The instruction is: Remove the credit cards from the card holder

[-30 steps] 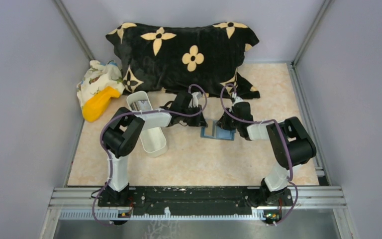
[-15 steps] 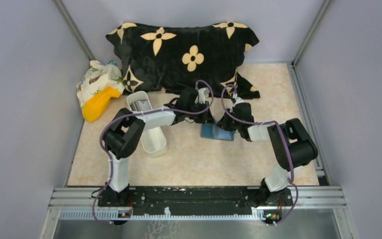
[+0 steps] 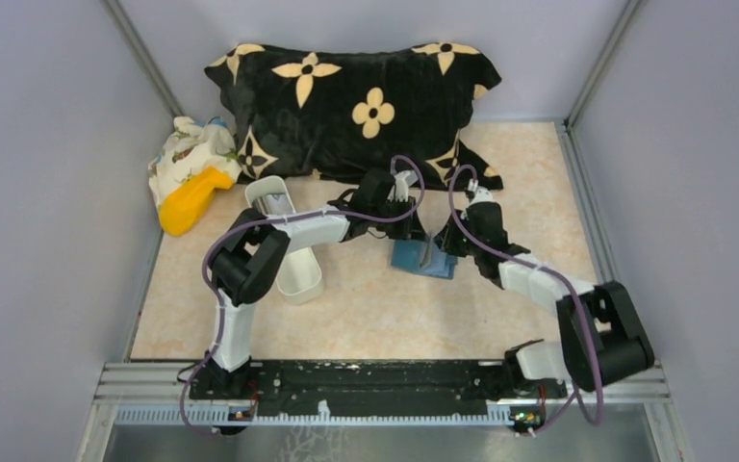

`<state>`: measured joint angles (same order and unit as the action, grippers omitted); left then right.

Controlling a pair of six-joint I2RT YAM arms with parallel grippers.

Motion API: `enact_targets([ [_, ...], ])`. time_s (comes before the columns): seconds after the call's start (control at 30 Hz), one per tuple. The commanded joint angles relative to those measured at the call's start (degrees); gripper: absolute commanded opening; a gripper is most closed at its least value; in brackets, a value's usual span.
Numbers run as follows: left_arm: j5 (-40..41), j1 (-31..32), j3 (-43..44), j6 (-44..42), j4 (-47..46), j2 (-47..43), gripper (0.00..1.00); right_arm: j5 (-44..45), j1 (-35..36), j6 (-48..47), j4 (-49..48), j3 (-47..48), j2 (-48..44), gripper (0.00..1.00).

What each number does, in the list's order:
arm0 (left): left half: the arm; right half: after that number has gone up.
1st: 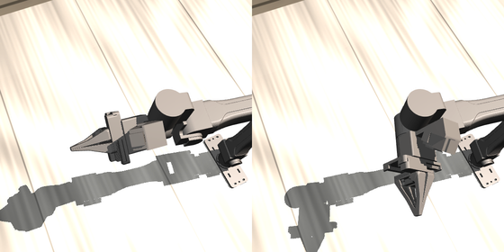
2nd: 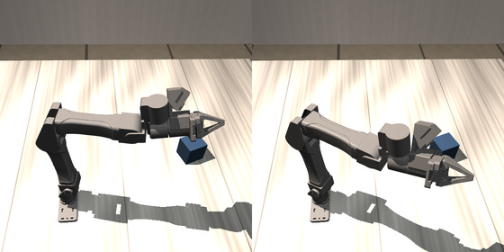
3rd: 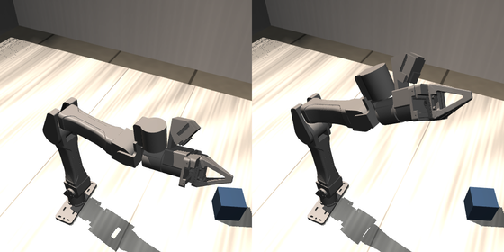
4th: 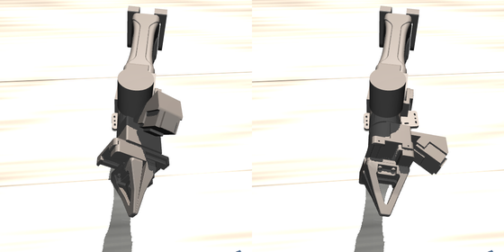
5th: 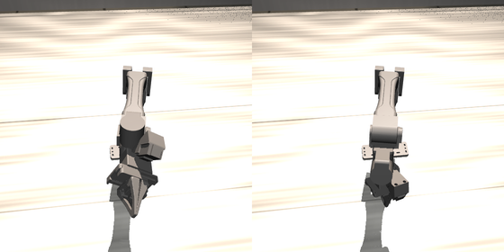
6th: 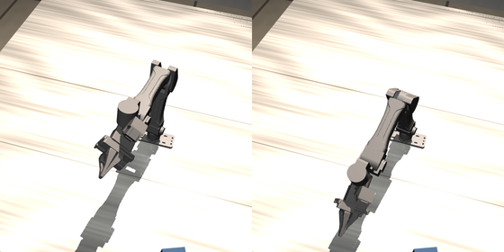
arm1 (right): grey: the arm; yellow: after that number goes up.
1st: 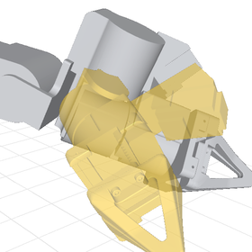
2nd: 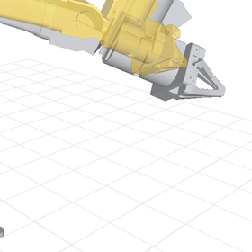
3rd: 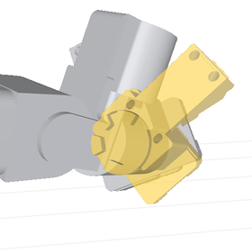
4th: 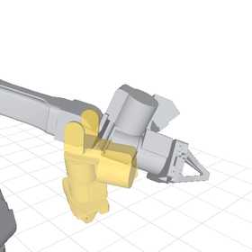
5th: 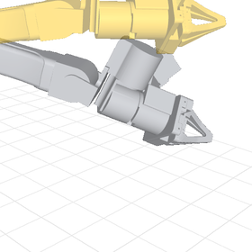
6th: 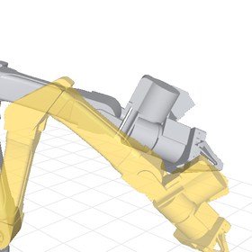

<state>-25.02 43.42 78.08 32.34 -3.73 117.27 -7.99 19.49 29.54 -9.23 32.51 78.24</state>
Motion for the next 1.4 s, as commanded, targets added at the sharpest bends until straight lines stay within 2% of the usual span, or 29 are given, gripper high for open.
enact_targets([
  [0.0,-1.0,0.6,2.4,0.2,-0.3,2.7,0.23,7.4,0.5,-0.7,3.4,-0.3,-8.0,0.2],
  [0.2,-1.2,1.1,3.2,0.4,-0.1,3.3,0.23,5.5,0.5,-0.8,4.1,-0.7,-9.4,0.21],
  [0.43,0.2,1.1,1.7,-0.3,0.6,1.7,0.23,3.3,0.5,-0.3,2.3,-1.4,-6.7,0.22],
  [0.83,3.3,0.4,-1.8,-0.7,-0.2,-4.2,0.22,-1.4,0.6,0.9,-1.8,-2.3,-3.5,0.21],
  [1.0,7.1,0.3,-6.1,-1.3,-1.6,-9.8,0.21,2.0,4.9,0.3,0.5,1.3,-2.6,0.21],
  [1.17,12.8,0.2,-11.2,-2.6,-2.9,-17.1,0.21,1.1,8.1,0.9,-0.4,3.7,-0.2,0.21],
  [1.37,13.9,-0.3,-13.6,-2.6,-3.2,-19.3,0.21,1.0,11.4,1.4,-2.0,6.8,5.4,0.21],
])
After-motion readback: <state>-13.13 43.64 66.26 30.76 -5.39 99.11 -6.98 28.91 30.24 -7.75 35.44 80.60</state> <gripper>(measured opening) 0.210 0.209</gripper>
